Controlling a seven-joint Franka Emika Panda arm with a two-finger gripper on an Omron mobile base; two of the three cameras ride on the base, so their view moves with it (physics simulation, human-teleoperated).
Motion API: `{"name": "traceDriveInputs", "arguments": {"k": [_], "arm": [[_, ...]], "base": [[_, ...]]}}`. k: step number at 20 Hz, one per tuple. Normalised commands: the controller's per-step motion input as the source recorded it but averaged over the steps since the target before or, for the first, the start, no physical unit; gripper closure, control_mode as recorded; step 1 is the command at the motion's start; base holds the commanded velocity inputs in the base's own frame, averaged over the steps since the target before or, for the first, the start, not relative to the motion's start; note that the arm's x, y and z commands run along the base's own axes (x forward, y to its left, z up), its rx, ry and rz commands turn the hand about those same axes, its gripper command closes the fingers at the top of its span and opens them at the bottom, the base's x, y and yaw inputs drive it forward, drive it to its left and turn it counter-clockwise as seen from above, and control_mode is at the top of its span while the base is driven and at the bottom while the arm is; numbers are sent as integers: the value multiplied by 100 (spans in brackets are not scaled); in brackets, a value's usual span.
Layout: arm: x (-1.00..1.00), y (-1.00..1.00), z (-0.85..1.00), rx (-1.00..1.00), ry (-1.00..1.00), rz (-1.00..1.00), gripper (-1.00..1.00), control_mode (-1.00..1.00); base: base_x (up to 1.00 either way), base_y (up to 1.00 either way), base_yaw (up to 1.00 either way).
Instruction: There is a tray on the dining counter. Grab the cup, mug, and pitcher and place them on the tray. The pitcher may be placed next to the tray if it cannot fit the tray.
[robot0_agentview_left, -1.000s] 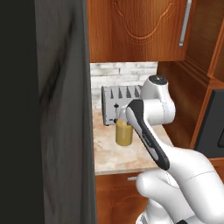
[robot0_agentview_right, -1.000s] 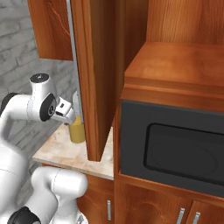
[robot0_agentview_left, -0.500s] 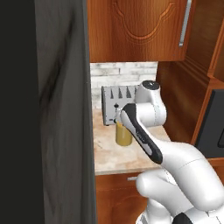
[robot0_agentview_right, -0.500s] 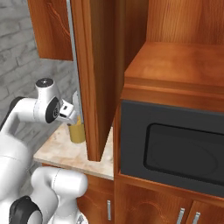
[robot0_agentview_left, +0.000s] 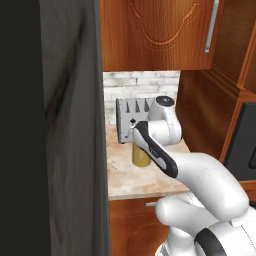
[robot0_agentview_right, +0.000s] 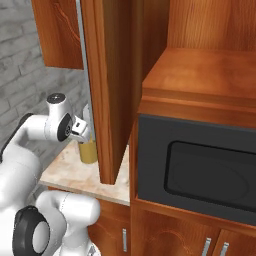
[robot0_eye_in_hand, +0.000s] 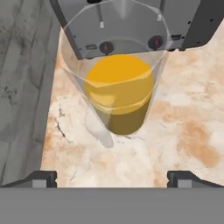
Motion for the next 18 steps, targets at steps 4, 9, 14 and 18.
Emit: {"name": "traceDriveInputs", "arguments": {"k": [4,9,14,18], "arm": [[28,0,-19,0,0,0,-100,-100],[24,2,-21,0,0,0,-100,-100],[23,3,-20,0,0,0,-100,-100],[23,2,-19,0,0,0,-100,-100]], "base": [[0,0,0],[0,0,0],[0,0,0],[0,0,0]]}}
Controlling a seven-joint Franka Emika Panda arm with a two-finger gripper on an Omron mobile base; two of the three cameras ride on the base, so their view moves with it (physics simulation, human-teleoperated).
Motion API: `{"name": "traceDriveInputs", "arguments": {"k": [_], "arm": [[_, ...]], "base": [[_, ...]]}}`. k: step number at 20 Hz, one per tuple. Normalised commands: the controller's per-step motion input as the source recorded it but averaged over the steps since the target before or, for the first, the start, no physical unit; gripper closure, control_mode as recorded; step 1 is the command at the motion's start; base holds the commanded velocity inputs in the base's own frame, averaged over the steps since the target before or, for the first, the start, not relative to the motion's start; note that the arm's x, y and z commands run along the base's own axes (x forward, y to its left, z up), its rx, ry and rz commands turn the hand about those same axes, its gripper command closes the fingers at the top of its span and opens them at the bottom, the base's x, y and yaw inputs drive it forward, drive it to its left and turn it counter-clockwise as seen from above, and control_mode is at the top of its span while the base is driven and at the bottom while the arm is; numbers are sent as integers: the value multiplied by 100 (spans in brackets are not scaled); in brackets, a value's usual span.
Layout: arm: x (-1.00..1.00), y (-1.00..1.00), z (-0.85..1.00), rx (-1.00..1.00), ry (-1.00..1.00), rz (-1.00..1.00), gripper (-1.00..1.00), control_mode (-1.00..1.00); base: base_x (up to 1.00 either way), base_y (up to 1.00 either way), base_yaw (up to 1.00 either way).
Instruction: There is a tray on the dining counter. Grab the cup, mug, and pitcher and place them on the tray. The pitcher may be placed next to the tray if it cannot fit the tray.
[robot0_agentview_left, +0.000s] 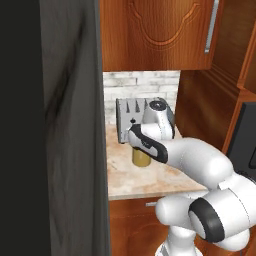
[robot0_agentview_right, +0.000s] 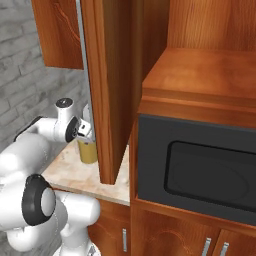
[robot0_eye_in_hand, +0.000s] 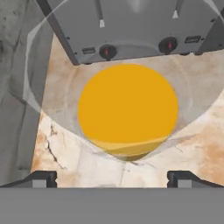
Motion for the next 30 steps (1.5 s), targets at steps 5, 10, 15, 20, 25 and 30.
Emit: {"name": "traceDriveInputs", "arguments": {"k": [5,10,15,20,25,30], "arm": [[20,3,-18,0,0,0,-100,-100],[13,5,-16,0,0,0,-100,-100],[0,0,-6,0,0,0,-100,-100],[0,0,0,0,0,0,-100,-100],[0,0,0,0,0,0,-100,-100],[0,0,0,0,0,0,100,-100]], "base": [[0,0,0],[0,0,0],[0,0,0],[0,0,0],[0,0,0],[0,0,0]]}}
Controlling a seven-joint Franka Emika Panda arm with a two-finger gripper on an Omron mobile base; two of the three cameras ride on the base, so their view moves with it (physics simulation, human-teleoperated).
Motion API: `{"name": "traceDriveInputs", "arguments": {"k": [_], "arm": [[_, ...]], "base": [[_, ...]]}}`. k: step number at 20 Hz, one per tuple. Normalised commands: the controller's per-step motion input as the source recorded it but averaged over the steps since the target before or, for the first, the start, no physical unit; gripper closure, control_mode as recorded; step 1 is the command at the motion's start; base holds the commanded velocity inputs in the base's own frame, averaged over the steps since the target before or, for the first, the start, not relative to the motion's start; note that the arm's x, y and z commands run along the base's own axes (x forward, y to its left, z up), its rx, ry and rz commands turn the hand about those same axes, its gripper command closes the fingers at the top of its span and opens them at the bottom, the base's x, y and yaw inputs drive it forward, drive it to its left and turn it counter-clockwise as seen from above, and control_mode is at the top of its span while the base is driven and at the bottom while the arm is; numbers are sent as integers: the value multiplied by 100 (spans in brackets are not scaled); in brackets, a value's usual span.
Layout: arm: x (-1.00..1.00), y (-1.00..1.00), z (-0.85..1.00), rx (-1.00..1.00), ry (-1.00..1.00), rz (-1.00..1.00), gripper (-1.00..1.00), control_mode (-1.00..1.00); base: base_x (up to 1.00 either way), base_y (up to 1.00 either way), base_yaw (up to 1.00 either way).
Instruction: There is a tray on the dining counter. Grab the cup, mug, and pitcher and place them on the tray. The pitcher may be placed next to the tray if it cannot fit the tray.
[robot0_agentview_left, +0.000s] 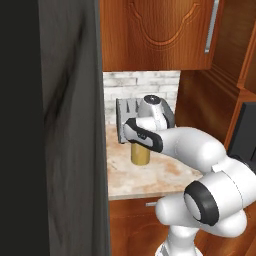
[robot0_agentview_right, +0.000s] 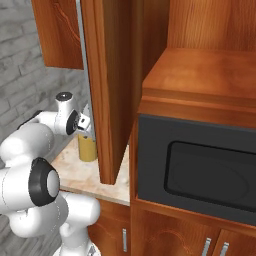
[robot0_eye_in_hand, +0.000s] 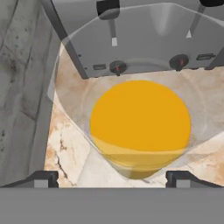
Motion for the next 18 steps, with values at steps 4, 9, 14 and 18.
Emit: {"name": "traceDriveInputs", "arguments": {"k": [4,9,14,18], "arm": [[0,0,0,0,0,0,100,-100],[0,0,0,0,0,0,100,-100],[0,0,0,0,0,0,100,-100],[0,0,0,0,0,0,100,-100]], "base": [[0,0,0],[0,0,0],[0,0,0],[0,0,0]]}}
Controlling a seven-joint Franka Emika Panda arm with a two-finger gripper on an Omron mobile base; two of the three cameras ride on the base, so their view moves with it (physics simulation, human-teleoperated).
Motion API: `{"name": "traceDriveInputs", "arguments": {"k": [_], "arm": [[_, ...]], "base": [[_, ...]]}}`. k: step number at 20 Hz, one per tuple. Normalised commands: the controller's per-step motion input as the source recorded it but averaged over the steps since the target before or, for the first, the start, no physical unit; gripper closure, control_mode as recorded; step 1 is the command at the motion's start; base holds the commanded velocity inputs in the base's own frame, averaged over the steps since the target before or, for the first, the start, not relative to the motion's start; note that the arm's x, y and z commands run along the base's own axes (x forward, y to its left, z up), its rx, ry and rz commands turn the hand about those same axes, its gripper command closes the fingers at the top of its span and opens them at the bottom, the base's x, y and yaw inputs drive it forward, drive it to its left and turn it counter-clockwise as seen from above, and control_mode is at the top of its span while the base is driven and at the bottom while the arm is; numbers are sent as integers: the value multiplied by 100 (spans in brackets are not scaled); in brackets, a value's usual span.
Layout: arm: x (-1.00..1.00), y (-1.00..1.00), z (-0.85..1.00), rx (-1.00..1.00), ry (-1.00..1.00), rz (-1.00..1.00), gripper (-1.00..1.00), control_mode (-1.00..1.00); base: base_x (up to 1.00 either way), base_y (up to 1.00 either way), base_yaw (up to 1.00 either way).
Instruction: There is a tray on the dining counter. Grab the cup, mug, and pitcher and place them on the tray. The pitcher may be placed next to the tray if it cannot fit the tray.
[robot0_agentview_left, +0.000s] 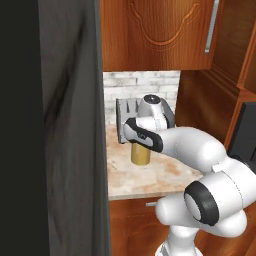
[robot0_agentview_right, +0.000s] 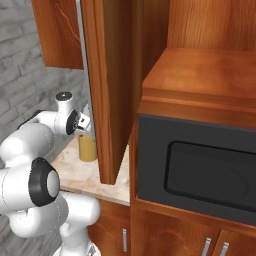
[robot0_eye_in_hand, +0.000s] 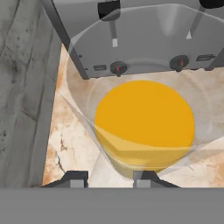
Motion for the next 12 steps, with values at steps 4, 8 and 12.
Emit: {"name": "traceDriveInputs", "arguments": {"k": [4,8,12], "arm": [[0,-25,0,1,0,5,100,-100],[0,-41,4,2,-1,9,100,-100],[-5,-6,22,0,-5,6,100,-100]], "base": [[0,0,0],[0,0,0],[0,0,0]]}}
